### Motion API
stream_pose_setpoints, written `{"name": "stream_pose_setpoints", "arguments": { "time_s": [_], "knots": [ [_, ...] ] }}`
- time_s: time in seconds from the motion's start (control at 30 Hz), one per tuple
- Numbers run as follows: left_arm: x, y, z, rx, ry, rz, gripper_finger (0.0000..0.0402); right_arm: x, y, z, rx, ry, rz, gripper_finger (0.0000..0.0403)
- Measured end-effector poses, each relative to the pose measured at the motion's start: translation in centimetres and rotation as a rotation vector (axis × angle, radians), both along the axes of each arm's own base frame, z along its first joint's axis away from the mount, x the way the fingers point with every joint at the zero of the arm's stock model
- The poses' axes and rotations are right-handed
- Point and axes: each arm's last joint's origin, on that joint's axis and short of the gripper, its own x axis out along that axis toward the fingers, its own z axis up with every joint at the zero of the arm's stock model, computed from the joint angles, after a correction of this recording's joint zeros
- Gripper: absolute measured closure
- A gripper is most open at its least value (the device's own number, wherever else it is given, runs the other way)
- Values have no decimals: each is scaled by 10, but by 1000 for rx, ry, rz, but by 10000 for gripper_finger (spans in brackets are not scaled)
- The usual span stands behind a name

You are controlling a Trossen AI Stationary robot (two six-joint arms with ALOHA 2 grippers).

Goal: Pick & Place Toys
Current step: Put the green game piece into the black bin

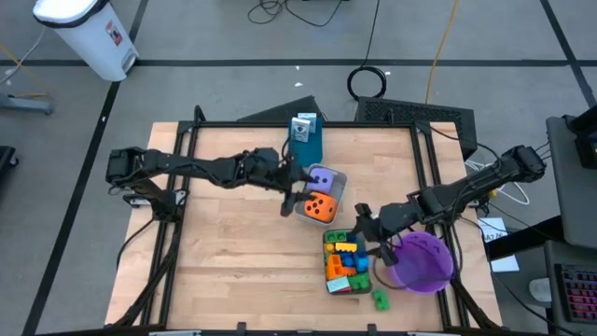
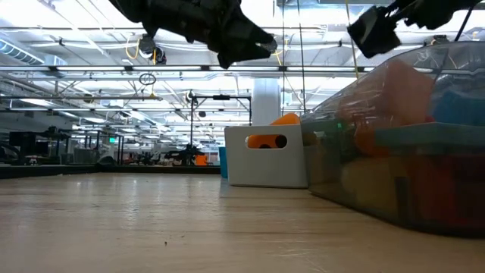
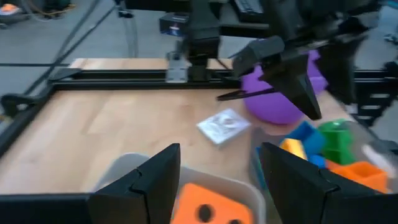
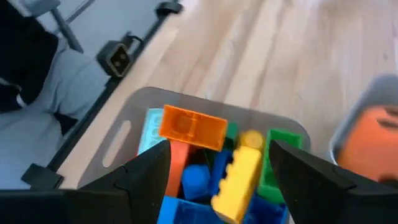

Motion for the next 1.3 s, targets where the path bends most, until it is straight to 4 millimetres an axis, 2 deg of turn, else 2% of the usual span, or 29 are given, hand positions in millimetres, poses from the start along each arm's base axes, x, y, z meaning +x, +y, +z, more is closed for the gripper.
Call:
{"name": "stream_pose_setpoints", "arguments": {
  "time_s": [0.23, 0.43, 0.57, 0.73, 1.07, 1.3],
  "knots": [
    [2, -34, 0, -18, 2, -89, 174, 0, 31, 2, -166, -184, 225, 153],
    [2, -56, 0, -20, 6, -69, 174, 4, 67, 22, -339, -212, 337, 156],
    [1, -66, 0, -16, 6, -51, 174, 11, 93, 30, -524, -109, 449, 156],
    [0, -76, 0, -48, 13, -37, 174, 20, 120, 23, -719, 43, 640, 156],
    [-2, -92, -1, -63, 18, -76, 174, 28, 163, 24, -777, 146, 744, 156],
    [-5, -96, -7, -60, 34, -72, 174, 31, 190, 4, -867, 349, 860, 156]
  ]
}}
